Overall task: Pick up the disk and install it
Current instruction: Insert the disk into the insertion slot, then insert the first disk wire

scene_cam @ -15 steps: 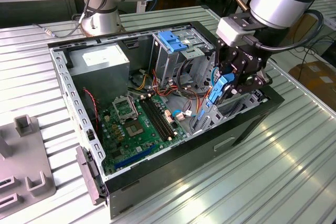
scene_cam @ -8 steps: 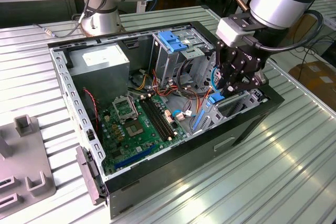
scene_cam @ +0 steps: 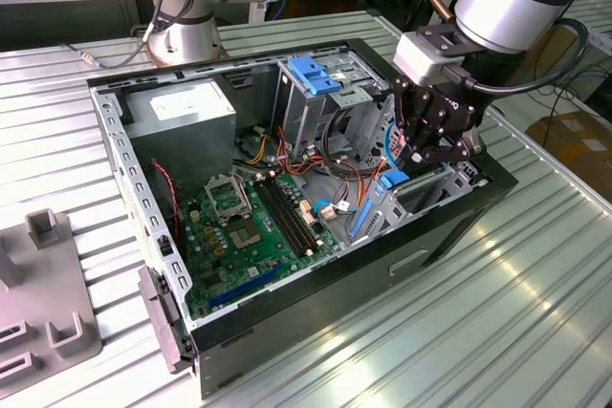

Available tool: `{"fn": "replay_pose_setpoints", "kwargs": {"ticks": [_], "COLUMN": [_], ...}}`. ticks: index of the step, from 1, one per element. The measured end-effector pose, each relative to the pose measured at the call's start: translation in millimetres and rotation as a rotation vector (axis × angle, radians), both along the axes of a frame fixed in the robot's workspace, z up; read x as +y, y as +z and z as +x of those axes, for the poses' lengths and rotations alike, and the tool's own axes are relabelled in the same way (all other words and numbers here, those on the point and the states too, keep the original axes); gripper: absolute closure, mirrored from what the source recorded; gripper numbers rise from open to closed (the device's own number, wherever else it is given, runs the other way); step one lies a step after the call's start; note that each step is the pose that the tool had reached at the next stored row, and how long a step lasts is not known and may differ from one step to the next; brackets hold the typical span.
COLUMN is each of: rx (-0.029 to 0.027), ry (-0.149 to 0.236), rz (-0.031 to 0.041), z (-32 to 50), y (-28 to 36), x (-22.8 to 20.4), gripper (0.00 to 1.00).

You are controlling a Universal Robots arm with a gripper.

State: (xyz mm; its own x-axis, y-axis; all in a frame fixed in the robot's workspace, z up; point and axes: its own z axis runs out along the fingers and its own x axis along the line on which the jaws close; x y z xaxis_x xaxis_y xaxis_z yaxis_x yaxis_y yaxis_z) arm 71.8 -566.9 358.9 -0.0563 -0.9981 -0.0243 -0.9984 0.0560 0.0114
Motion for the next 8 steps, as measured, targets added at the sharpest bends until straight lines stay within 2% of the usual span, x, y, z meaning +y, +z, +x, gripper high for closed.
{"fn": "replay_pose_setpoints", "kwargs": {"ticks": [8], "rx": [0.0000], "ry": [0.000], "rz": [-0.0001], "z": [2.1], "y": [-0.2], "x": [0.0], "gripper": [0.90]}}
